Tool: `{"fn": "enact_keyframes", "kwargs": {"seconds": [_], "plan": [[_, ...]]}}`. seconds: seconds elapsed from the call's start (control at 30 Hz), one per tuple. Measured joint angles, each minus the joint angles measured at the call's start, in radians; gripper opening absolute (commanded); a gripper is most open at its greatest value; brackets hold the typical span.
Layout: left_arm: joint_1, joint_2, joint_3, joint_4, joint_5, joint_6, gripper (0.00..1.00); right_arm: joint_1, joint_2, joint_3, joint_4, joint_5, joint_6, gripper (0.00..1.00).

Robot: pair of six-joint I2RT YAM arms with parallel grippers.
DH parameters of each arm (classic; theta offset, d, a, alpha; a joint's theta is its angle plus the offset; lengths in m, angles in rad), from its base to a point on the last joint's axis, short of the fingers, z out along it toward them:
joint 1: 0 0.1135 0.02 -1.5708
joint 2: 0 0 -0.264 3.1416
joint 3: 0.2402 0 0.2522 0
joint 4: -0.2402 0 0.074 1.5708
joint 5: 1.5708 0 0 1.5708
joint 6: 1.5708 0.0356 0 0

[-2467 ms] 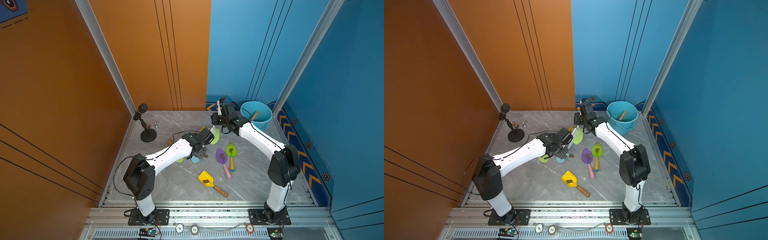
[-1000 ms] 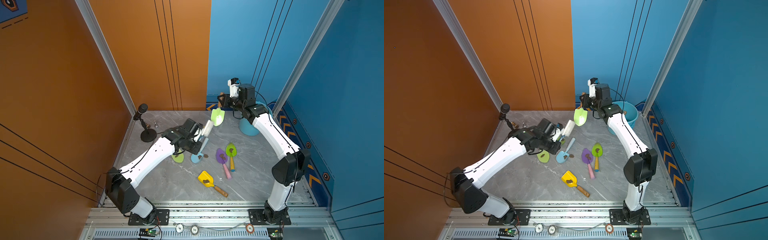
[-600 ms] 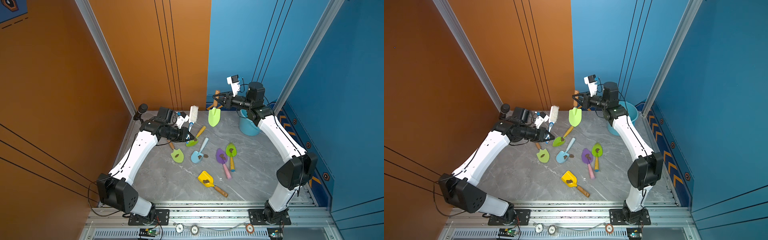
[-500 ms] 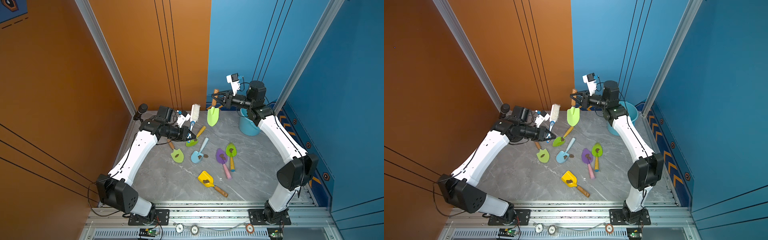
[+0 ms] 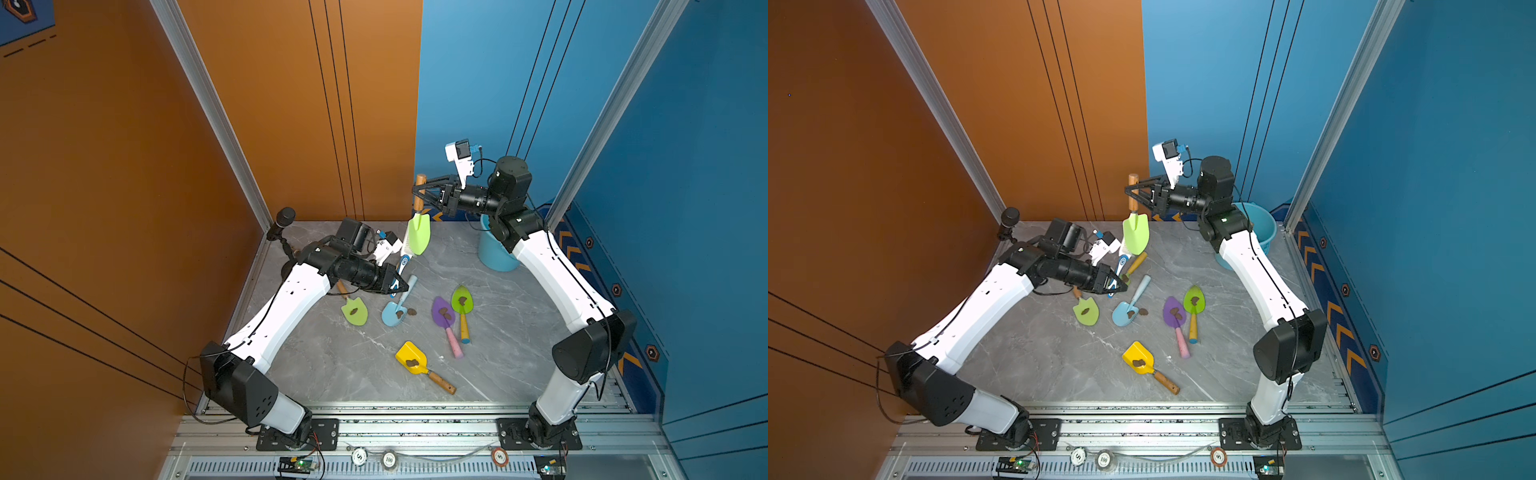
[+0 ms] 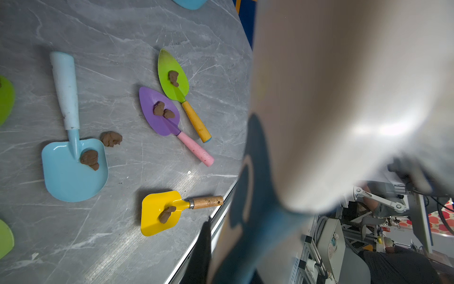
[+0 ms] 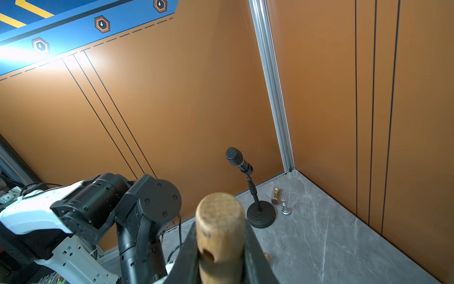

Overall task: Brush the soil off the hand trowel and place it into the bucket
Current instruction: Brush off the soil from the hand trowel.

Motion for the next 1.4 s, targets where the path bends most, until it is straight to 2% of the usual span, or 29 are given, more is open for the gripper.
{"fn": "enact_keyframes", "kwargs": {"seconds": [0.13,0.27,0.33,0.53,0.63,1.0,1.27,1.4], "plan": [[-0.076,0.018,-0.051,-0.01,-0.084,0.0,0.0,-0.001,0.0,0.002,-0.028,0.026,-0.019,0.1],[-0.098,0.029,-0.071,-0.03,-0.137,0.004,0.0,-0.001,0.0,0.003,-0.058,0.056,-0.053,0.1],[-0.076,0.028,-0.069,-0.029,-0.15,0.006,0.0,-0.001,0.0,0.01,-0.073,0.062,-0.062,0.1],[0.065,0.022,-0.029,-0.027,-0.172,0.006,0.0,0.001,0.0,0.022,-0.099,0.071,-0.071,0.1],[0.088,-0.002,-0.003,-0.027,-0.18,0.006,0.0,0.008,0.0,0.022,-0.115,0.076,-0.081,0.1],[-0.008,-0.039,-0.015,-0.027,-0.168,-0.001,0.0,0.027,0.06,0.089,-0.135,0.109,-0.085,0.09],[-0.109,0.124,-0.09,-0.023,-0.18,-0.003,0.0,0.006,0.101,0.146,-0.159,0.167,-0.088,0.1],[-0.073,0.173,-0.118,-0.027,-0.191,-0.006,0.0,-0.039,0.104,0.139,-0.173,0.294,-0.09,0.1]]}}
